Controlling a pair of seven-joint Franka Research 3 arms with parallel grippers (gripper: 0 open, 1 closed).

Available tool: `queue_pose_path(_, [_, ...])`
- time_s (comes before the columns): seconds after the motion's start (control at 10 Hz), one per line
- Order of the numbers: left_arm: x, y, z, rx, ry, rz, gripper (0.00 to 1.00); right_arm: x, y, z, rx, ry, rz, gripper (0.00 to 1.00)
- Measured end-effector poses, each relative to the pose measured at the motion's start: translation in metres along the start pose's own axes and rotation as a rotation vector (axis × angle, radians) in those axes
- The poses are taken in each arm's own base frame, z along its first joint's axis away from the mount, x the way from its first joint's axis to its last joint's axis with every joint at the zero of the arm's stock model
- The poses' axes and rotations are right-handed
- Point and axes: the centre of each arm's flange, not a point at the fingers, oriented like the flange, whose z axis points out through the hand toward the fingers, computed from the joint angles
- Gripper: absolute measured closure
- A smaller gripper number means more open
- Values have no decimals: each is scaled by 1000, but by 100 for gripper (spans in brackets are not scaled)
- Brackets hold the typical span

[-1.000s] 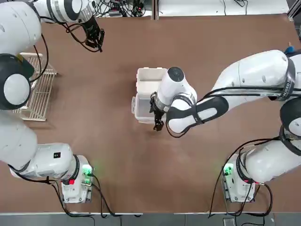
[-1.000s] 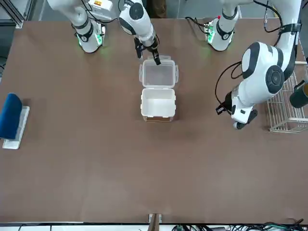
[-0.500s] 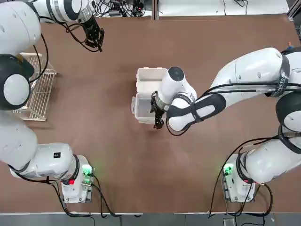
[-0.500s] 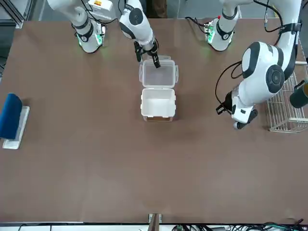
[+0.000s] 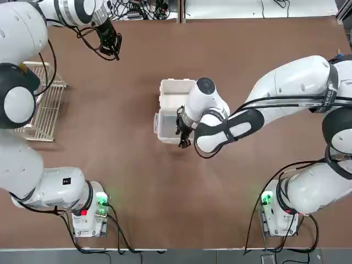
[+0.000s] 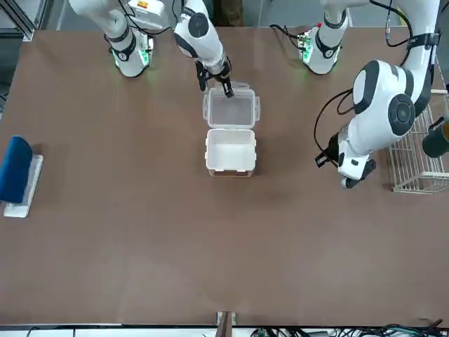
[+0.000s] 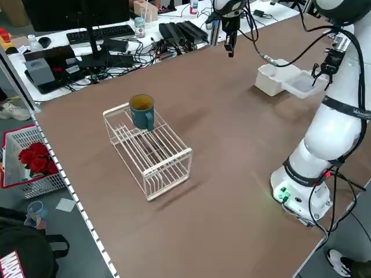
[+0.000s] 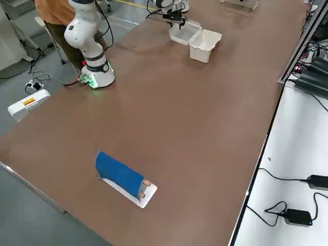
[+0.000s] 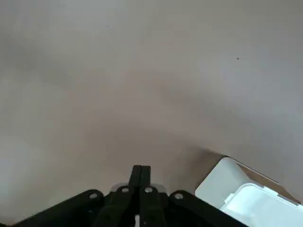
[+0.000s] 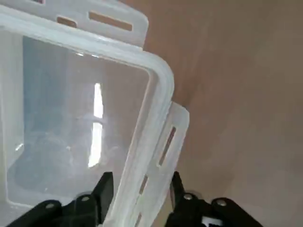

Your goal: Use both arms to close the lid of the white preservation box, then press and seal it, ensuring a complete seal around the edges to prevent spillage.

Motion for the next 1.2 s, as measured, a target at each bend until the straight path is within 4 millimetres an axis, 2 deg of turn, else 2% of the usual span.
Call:
queue_pose_path(0.2, [0,0,0,-1,1,0,99,1,-8,-4,12,-5,11,49])
queue_pose_path(0.5, [0,0,0,-1,1,0,99,1,-9,-5,11,-4,14,54])
queue_pose_path(0.7, [1,-1,-1,-1,1,-1,99,0,-6,-3,-1,4,15,70])
queue_pose_path(0.8, [1,-1,-1,-1,1,-2,99,0,-5,-3,-3,6,16,74])
queue_pose_path(0.9, [1,-1,-1,-1,2,-3,99,-1,-3,-1,-12,12,19,89])
queue_pose_path(1.2, [2,-2,-1,-2,2,-5,99,-1,-3,-2,-12,13,40,91])
